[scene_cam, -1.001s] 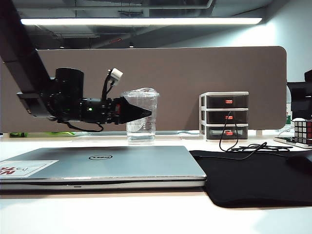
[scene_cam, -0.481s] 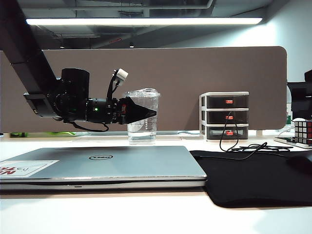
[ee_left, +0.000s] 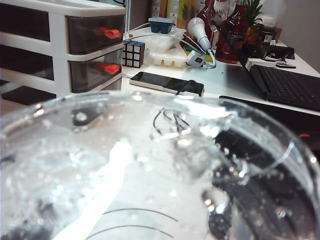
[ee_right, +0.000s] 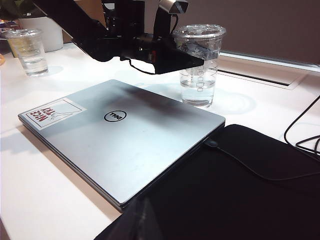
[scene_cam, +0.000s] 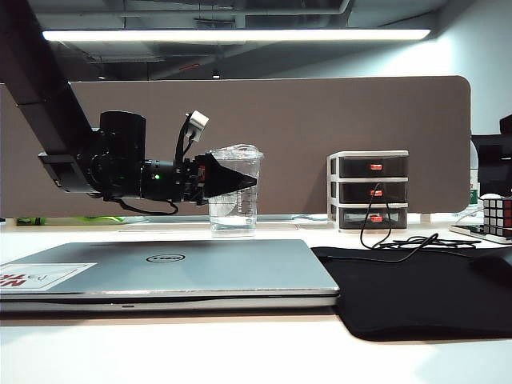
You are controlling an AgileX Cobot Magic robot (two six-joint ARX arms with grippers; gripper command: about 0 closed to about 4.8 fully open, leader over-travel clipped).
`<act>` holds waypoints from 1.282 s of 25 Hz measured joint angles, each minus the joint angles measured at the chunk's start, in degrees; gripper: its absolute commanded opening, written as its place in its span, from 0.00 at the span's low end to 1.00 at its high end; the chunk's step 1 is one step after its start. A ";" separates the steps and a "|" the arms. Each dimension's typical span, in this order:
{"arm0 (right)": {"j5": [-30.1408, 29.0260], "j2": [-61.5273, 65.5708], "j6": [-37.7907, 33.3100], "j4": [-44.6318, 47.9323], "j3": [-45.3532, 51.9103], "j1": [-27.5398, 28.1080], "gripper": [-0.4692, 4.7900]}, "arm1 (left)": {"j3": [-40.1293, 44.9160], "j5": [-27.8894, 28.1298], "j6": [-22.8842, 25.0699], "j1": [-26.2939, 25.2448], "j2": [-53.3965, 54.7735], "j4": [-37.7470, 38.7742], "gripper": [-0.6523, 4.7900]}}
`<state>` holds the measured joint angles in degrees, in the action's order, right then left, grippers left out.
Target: Pick up the coffee cup and place it on the right side of the laptop.
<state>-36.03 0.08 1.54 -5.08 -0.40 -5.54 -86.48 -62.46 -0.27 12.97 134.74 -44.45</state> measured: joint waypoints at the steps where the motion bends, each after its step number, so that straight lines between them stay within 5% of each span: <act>1: 0.00 0.00 0.00 0.00 0.00 0.00 0.09 | 0.02 -0.09 -0.48 -0.02 0.04 -0.44 0.96; 8: 0.00 0.00 0.00 -0.35 0.00 0.00 0.09 | 0.04 -3.96 -5.11 -0.04 0.24 -10.84 0.84; 20: 0.00 0.00 0.00 -0.44 0.00 0.00 0.09 | 0.13 -10.03 -7.15 0.59 -1.84 -11.04 0.74; 32: -0.02 0.00 0.00 -0.42 0.00 0.00 0.09 | 0.11 -12.74 -7.28 9.70 -6.54 -12.28 0.74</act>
<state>-36.05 0.08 1.54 -5.50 -0.40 -5.54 -86.37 -75.20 -7.55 22.68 128.20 -56.73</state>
